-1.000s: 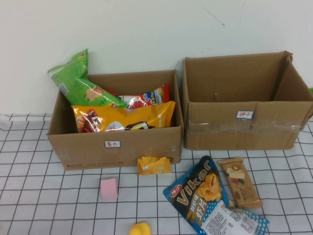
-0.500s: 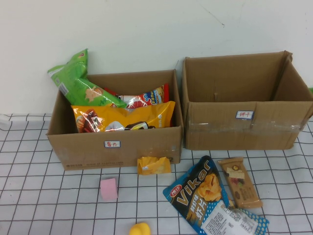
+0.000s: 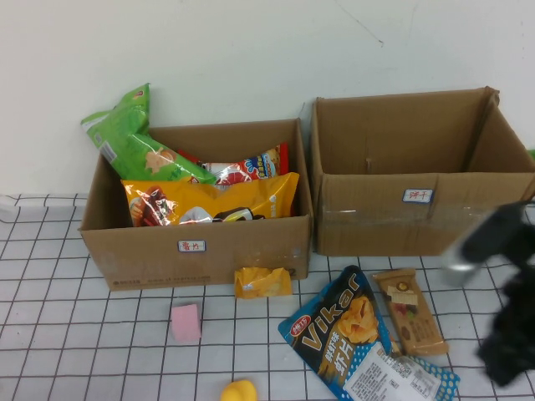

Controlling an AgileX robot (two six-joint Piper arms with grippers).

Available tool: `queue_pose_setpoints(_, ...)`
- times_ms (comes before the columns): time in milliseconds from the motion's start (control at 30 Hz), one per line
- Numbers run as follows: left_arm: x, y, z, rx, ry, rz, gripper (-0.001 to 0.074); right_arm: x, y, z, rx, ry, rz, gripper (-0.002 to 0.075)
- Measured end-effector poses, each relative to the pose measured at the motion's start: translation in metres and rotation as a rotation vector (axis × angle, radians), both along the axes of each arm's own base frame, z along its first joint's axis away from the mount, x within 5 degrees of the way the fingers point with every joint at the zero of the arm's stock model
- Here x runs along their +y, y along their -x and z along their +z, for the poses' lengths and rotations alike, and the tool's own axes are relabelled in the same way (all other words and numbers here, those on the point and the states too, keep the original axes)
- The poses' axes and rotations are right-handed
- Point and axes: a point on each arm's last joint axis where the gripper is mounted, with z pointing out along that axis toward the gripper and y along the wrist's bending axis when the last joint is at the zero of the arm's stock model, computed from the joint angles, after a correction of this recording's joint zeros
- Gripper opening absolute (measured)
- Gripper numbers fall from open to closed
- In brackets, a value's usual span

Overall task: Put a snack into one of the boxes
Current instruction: Pick up the potato chip

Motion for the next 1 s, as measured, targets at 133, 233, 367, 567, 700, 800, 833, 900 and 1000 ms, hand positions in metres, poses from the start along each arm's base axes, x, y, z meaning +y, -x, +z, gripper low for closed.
queue_pose_setpoints(133, 0.000, 0.000, 0.000, 0.000, 0.000, 0.000, -0.0001, 0.027, -0.020, -0.025, 0.028, 0.011, 0.001, 0.0005)
queue_pose_setpoints(233, 0.000, 0.000, 0.000, 0.000, 0.000, 0.000, -0.0001, 0.042, -0.034, -0.042, 0.041, 0.030, 0.020, 0.0057)
queue_pose_setpoints(367, 0.000, 0.000, 0.000, 0.000, 0.000, 0.000, -0.0001, 0.060, -0.051, -0.063, 0.043, 0.047, 0.046, 0.0264)
queue_pose_setpoints(567, 0.000, 0.000, 0.000, 0.000, 0.000, 0.000, -0.0001, 0.081, -0.068, -0.093, 0.049, 0.066, 0.086, 0.0591)
queue_pose_setpoints(700, 0.000, 0.000, 0.000, 0.000, 0.000, 0.000, -0.0001, 0.095, -0.077, -0.115, 0.069, 0.088, 0.112, 0.0643)
queue_pose_setpoints(800, 0.000, 0.000, 0.000, 0.000, 0.000, 0.000, -0.0001, 0.103, -0.086, -0.132, 0.084, 0.114, 0.121, 0.0648)
queue_pose_setpoints(833, 0.000, 0.000, 0.000, 0.000, 0.000, 0.000, -0.0001, 0.104, -0.088, -0.138, 0.094, 0.122, 0.111, 0.0648)
queue_pose_setpoints(900, 0.000, 0.000, 0.000, 0.000, 0.000, 0.000, -0.0001, 0.107, -0.094, -0.147, 0.104, 0.137, 0.095, 0.0633)
queue_pose_setpoints(1000, 0.000, 0.000, 0.000, 0.000, 0.000, 0.000, -0.0001, 0.109, -0.099, -0.156, 0.113, 0.152, 0.075, 0.0584)
